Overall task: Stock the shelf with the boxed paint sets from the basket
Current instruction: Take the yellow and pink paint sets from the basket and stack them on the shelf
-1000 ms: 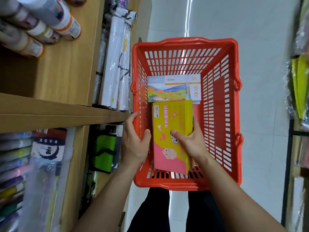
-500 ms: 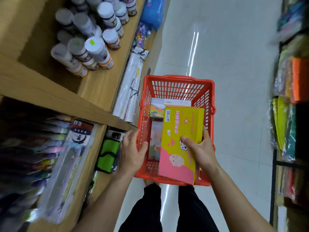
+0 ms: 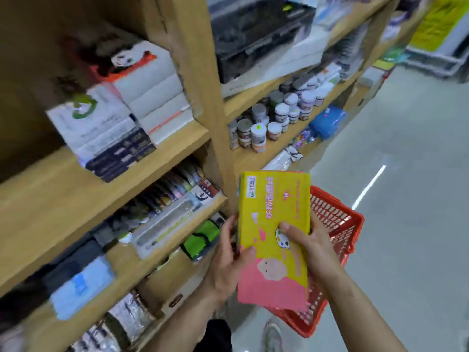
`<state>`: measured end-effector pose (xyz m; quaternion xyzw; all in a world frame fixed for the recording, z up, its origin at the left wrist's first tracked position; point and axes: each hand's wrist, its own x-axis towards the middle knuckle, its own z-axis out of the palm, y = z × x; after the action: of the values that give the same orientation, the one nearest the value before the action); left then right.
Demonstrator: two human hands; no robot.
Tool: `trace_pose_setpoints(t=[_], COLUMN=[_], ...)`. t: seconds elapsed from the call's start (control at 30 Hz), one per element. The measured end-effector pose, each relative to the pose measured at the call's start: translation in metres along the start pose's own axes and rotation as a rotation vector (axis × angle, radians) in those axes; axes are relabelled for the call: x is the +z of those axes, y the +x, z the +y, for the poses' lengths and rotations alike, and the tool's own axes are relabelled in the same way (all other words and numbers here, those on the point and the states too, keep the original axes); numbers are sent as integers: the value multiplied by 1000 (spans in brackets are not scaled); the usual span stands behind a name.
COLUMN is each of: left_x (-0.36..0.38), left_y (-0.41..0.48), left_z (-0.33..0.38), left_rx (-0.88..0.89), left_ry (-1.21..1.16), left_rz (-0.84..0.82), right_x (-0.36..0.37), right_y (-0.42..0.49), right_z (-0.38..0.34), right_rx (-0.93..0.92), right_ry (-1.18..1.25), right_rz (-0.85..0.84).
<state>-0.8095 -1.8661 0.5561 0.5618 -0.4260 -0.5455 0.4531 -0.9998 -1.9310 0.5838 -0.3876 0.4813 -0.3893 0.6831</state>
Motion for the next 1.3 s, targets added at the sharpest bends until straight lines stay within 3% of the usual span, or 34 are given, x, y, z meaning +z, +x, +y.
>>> trace_pose_setpoints(t=[0.17, 0.37, 0.53, 0.7, 0.9, 1.07, 1.3], left_x=[-19, -84, -153, -223, -274, -294, -287], left_y=[-59, -124, -159, -165, -152, -137, -150], left_z=[52, 100, 122, 135, 133, 131, 113], left_rx=[147, 285, 329, 213, 69, 33, 88], left_ry=[-109, -24, 12, 57, 258, 224, 32], left_rz=[314, 663, 858, 884, 893, 897, 880], right_x=[63, 172, 273, 354, 399, 415, 400], right_y=[-18, -34, -40, -23, 9, 33, 31], right_z=[-45, -82, -94, -87, -71, -66, -65], right_rx=[-41, -101, -65, -14, 8, 68, -11], right_ry=[-11, -84, -131, -200, -265, -328, -426], right_rz=[-251, -502, -636, -680, -648, -617, -478])
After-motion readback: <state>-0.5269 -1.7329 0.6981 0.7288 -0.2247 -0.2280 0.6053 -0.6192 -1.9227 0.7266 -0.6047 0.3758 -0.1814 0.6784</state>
